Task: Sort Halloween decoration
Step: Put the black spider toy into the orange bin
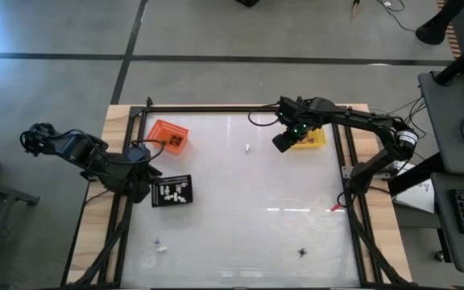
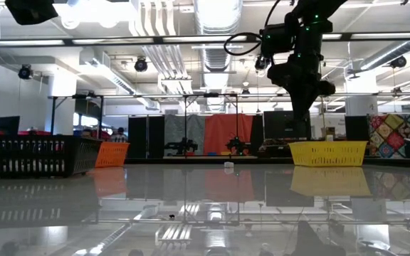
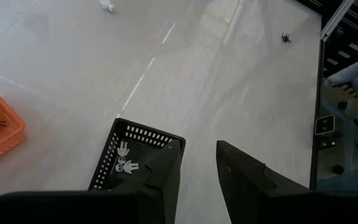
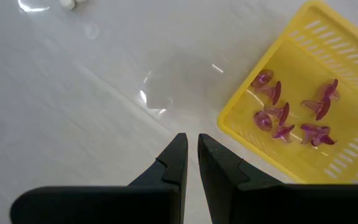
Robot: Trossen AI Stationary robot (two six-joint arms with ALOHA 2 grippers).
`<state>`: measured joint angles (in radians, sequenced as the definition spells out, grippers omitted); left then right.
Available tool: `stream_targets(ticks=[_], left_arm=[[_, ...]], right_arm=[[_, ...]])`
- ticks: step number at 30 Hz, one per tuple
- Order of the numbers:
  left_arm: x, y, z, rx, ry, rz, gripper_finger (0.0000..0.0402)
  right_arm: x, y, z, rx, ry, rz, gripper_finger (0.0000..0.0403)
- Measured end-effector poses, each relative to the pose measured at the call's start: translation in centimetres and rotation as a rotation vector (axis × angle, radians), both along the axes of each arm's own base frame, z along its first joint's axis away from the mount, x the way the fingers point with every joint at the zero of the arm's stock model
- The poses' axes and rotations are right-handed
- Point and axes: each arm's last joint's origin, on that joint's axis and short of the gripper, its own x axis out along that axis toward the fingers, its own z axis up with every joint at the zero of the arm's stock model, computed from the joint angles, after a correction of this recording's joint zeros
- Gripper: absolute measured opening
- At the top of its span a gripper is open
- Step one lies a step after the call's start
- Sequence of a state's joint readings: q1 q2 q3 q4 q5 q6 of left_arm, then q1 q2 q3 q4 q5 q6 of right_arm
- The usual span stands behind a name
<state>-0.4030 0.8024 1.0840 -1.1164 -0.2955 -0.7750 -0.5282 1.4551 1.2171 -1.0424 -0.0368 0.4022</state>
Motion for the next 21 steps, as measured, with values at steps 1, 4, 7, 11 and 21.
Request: stream_targets(ticks=[1, 4, 7, 11, 21], left_arm=[[0.0, 0.0, 0.0, 0.0, 0.0, 0.0, 0.0087], [0.0, 0.0, 0.0, 0.0, 0.0, 0.0, 0.0087], [0.0, 0.0, 0.0, 0.0, 0.0, 0.0, 0.0087], [0.0, 0.0, 0.0, 0.0, 0.0, 0.0, 0.0087], [0.0, 0.0, 0.0, 0.0, 0.0, 0.001, 0.0087]], right_arm=[[0.0, 0.0, 0.0, 0.0, 0.0, -0.001, 0.0034], [0.0, 0.0, 0.0, -0.002, 0.0, 0.008, 0.0034], [0.03, -0.02, 0.0, -0.009, -0.001, 0.025, 0.0034], [0.32, -0.27, 0.1, -0.034, -0.031, 0.005, 0.0034], [0.73, -0.44, 0.23, -0.021, -0.092, -0.014, 0.0034]])
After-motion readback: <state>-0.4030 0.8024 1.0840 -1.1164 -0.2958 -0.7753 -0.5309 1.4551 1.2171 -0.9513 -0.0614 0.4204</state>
